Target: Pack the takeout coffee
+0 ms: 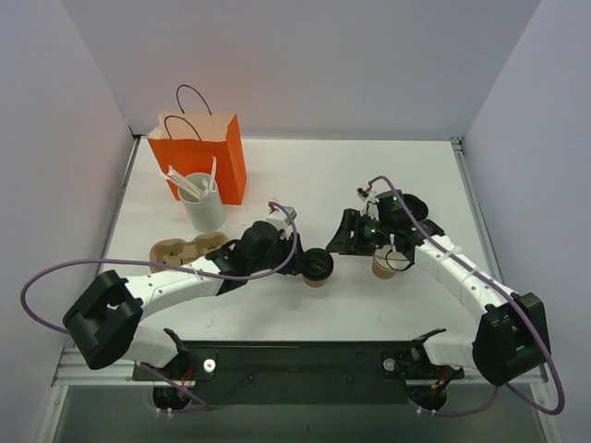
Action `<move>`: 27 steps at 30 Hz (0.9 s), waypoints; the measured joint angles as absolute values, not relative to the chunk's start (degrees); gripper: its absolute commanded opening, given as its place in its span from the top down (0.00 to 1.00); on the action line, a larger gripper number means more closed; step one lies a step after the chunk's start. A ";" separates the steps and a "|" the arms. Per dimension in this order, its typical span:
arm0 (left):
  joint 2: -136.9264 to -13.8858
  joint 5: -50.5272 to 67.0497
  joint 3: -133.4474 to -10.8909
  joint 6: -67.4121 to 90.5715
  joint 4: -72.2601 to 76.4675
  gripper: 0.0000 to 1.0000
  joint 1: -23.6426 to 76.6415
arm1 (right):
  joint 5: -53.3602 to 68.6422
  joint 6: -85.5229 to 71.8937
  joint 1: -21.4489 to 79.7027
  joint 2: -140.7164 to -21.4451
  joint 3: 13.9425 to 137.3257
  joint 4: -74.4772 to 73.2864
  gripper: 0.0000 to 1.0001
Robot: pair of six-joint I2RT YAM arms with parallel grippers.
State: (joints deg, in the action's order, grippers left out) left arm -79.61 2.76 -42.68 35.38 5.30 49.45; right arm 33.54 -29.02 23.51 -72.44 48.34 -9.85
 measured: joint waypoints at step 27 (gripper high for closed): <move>-79.68 2.57 -41.98 35.48 6.74 0.49 49.56 | 36.45 -32.05 21.65 -74.89 42.72 -3.49 0.75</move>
State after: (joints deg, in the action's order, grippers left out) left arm -79.68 2.57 -41.98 35.48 6.74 49.56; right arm 36.45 -32.05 21.65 -74.89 42.72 -3.49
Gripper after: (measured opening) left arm 0.517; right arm 0.260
